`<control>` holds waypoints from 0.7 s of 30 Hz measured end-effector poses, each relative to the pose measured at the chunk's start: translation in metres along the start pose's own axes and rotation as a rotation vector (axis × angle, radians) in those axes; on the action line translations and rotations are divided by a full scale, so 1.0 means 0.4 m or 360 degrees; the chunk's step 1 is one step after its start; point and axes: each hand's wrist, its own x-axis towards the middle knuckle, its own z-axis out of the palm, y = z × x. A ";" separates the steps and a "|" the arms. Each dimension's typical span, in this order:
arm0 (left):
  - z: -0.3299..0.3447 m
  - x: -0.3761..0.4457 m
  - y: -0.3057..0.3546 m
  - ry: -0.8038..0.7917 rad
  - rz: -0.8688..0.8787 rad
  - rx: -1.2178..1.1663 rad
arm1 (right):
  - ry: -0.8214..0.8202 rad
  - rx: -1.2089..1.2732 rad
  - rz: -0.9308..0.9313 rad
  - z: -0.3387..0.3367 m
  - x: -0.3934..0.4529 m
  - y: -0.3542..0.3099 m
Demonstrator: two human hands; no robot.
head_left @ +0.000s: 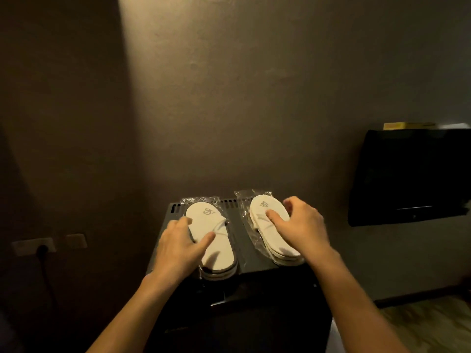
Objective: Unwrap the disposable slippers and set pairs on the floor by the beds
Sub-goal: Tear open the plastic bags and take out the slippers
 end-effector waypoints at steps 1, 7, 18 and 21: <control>0.003 -0.006 0.017 -0.0070 0.0006 0.0043 | -0.0108 -0.0096 0.0050 0.005 0.008 0.026; 0.033 0.003 0.063 -0.0461 -0.0082 0.0212 | -0.0480 -0.0153 -0.0059 0.112 -0.029 0.076; 0.021 0.041 0.044 -0.0488 -0.0057 0.0243 | -0.0506 -0.0133 -0.0222 0.139 -0.021 0.092; 0.014 0.019 0.040 -0.0373 -0.0033 0.0161 | -0.0488 -0.0005 -0.0223 0.119 -0.027 0.086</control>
